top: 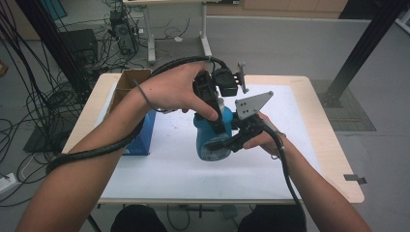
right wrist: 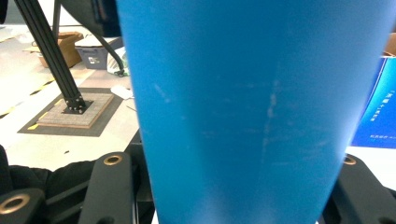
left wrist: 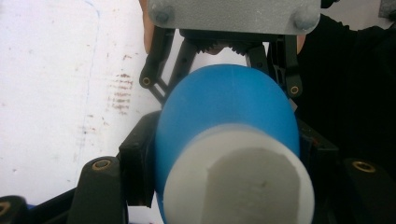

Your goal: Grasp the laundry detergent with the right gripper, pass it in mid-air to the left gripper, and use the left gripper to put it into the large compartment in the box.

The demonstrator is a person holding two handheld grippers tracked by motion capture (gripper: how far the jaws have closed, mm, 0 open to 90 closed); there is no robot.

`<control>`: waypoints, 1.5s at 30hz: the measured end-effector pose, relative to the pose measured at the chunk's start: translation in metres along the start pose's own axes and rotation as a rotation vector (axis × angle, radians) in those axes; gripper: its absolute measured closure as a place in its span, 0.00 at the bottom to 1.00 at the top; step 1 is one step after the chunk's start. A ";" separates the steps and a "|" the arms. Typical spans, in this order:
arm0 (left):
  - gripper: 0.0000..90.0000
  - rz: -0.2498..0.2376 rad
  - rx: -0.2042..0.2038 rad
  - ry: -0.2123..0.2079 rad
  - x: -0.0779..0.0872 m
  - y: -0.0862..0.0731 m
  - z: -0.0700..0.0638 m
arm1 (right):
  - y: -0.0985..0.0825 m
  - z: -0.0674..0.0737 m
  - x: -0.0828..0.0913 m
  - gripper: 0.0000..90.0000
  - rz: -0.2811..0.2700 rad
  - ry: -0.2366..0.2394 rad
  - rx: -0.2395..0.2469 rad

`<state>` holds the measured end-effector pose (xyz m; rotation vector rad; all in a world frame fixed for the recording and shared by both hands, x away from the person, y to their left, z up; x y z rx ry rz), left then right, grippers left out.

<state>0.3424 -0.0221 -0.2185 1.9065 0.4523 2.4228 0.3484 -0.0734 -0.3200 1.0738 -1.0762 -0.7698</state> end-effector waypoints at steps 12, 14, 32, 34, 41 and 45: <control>0.42 -0.001 0.000 0.003 0.001 0.001 -0.001 | 0.001 0.001 0.001 0.49 -0.001 -0.003 0.002; 0.42 -0.003 -0.001 0.005 0.001 0.001 -0.001 | 0.001 0.001 0.001 0.49 0.000 -0.003 0.002; 0.42 0.001 -0.004 0.007 0.000 0.000 0.001 | 0.001 -0.001 0.000 0.49 0.000 -0.003 0.003; 0.42 0.002 -0.006 0.007 0.000 0.000 0.001 | 0.001 -0.002 -0.001 0.49 0.000 -0.002 0.005; 0.42 0.003 -0.005 0.007 -0.001 -0.002 0.002 | 0.000 -0.003 -0.002 0.49 0.002 -0.003 0.005; 0.42 -0.003 -0.001 0.008 -0.001 -0.002 0.002 | 0.000 -0.003 -0.002 0.49 0.003 -0.002 0.004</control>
Point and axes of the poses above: each handheld gripper's, and its own axes: x roughly backward along the jaws, y roughly out of its top, z roughly to its left, the point moved 7 cm from there along -x, roughly forward along the jaws, and after that the axes turned 12 degrees about y, right-handed, at the moved point
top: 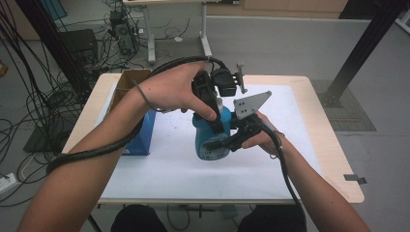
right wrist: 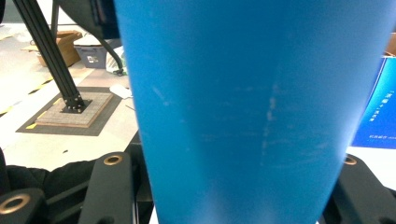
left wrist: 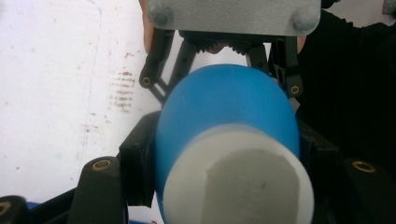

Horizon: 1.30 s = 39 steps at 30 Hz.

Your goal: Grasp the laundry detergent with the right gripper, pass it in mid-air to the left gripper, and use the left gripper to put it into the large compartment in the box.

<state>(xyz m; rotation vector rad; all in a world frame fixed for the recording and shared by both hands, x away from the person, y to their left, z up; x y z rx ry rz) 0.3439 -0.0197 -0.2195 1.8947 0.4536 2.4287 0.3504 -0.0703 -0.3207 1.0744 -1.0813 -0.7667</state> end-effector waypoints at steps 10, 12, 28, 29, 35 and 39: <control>0.42 0.004 -0.008 0.004 0.000 -0.002 -0.001 | 0.000 0.000 -0.002 0.49 0.003 -0.001 -0.001; 0.42 0.004 -0.009 0.007 0.001 -0.002 -0.001 | 0.000 0.000 -0.002 0.49 0.002 0.000 -0.001; 0.42 0.006 -0.011 0.008 0.002 -0.001 -0.002 | 0.001 0.002 -0.003 0.48 -0.011 0.000 0.001; 0.42 0.008 -0.007 0.009 0.002 -0.001 -0.003 | 0.001 0.002 -0.003 0.48 -0.011 -0.001 0.002; 0.42 0.017 -0.014 0.017 0.002 -0.002 -0.002 | 0.001 0.002 -0.005 0.41 -0.019 -0.001 -0.001; 0.42 0.015 -0.003 0.017 0.003 -0.003 -0.001 | 0.001 0.002 -0.007 0.35 -0.023 0.003 -0.008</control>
Point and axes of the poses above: each handheld gripper's, and its own axes: x roughly backward along the jaws, y roughly out of its top, z roughly to its left, the point moved 7 cm from there along -x, roughly forward along the jaws, and after that the axes turned 12 degrees about y, right-handed, at the moved point
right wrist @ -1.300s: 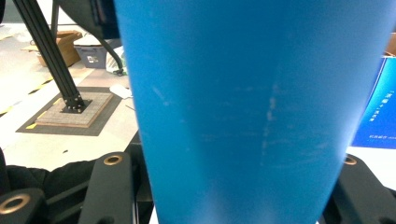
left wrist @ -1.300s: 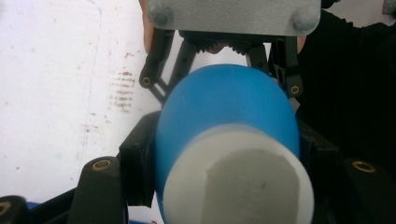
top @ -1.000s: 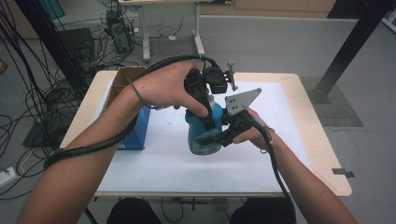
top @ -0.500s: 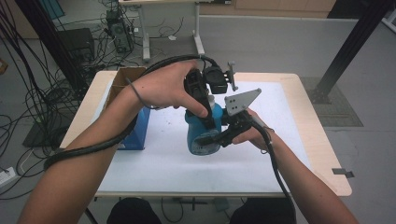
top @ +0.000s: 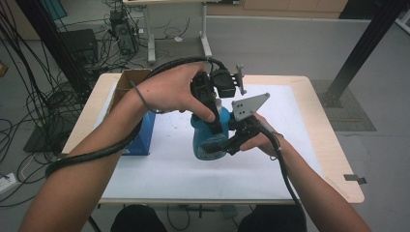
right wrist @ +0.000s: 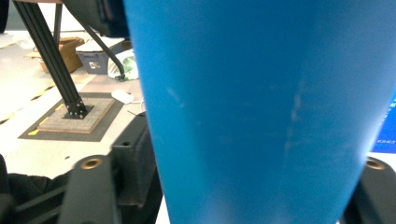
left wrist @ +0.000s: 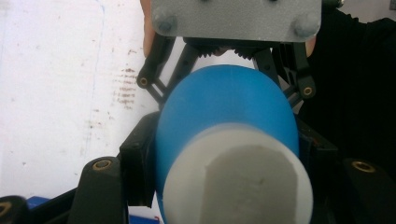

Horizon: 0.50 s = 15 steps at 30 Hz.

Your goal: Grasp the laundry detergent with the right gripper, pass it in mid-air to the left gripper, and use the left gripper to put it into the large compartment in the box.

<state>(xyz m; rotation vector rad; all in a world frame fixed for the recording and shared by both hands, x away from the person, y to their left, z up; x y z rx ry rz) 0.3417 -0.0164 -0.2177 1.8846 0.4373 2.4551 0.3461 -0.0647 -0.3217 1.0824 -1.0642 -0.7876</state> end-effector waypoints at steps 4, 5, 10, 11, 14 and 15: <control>0.42 0.010 0.003 0.004 0.000 -0.002 0.002 | 0.000 -0.001 0.000 0.28 -0.007 -0.002 -0.007; 0.42 0.014 -0.004 0.004 0.000 -0.003 0.002 | 0.000 -0.001 0.000 0.26 -0.008 -0.003 -0.008; 0.42 0.014 -0.002 0.001 0.000 -0.004 0.003 | -0.001 -0.004 0.000 0.15 -0.015 -0.032 -0.018; 0.42 0.010 0.000 0.001 0.000 -0.004 0.003 | -0.001 -0.004 0.000 0.13 -0.018 -0.036 -0.019; 0.42 0.005 0.007 0.001 0.001 -0.004 0.004 | -0.001 -0.006 0.000 0.07 -0.018 -0.066 -0.024; 0.42 0.005 0.011 0.002 0.001 -0.004 0.003 | -0.001 -0.006 0.000 0.07 -0.013 -0.071 -0.022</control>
Point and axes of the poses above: each handheld gripper's, and its own axes: x roughly backward along the jaws, y roughly out of its top, z roughly to its left, the point moved 7 cm from there along -x, roughly forward along the jaws, and after that the axes turned 12 degrees about y, right-handed, at the moved point
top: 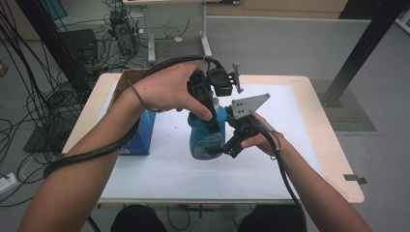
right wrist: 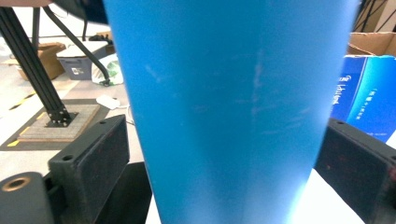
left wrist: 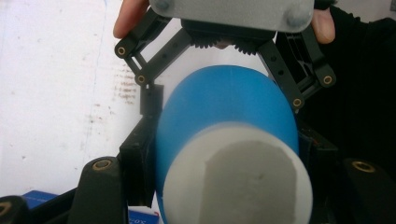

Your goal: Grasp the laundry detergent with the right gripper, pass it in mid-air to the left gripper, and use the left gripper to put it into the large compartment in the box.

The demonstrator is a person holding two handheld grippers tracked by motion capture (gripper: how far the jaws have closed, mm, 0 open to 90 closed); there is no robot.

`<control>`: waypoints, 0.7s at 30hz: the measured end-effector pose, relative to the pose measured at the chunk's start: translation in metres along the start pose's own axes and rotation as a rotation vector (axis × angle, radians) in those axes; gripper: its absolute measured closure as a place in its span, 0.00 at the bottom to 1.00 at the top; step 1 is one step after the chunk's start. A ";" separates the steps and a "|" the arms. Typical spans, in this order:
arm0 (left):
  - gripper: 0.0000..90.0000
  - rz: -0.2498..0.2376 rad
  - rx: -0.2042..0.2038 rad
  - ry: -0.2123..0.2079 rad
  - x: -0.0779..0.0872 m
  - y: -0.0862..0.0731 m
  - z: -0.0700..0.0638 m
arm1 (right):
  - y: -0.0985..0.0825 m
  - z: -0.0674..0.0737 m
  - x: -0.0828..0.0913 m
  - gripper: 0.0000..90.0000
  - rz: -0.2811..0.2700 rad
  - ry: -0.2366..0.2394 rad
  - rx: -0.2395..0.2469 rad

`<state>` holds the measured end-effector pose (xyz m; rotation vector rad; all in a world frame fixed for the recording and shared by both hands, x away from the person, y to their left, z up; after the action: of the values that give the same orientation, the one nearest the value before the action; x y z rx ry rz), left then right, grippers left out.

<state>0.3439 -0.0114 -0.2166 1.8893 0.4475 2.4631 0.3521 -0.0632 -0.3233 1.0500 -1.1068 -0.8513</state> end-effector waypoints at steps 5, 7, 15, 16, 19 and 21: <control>0.42 -0.001 0.012 -0.003 0.000 0.000 0.002 | 0.000 0.000 0.001 0.05 0.009 -0.006 -0.003; 0.42 0.003 0.014 -0.002 -0.001 0.000 0.002 | 0.001 0.000 0.002 0.05 0.016 -0.016 -0.005; 0.42 0.012 0.029 -0.003 -0.002 -0.002 0.003 | -0.001 0.000 0.006 0.05 0.043 -0.022 -0.028; 0.42 0.011 0.032 0.000 -0.003 -0.003 0.003 | -0.001 0.000 0.007 0.05 0.045 -0.021 -0.033; 0.42 0.018 0.031 0.004 -0.003 -0.004 0.004 | -0.003 0.000 0.008 0.05 0.059 -0.027 -0.042; 0.42 0.023 0.042 0.006 -0.004 -0.005 0.003 | -0.005 0.000 0.009 0.05 0.082 -0.030 -0.048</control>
<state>0.3472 -0.0062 -0.2207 1.9135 0.4839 2.4932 0.3547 -0.0734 -0.3255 0.9485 -1.1422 -0.8265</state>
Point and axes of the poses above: each handheld gripper's, and its own axes: x roughly backward along the jaws, y roughly out of its top, z roughly to its left, the point moved 7 cm from there along -x, roughly forward along the jaws, and after that the axes turned 12 degrees about y, right-handed, at the moved point
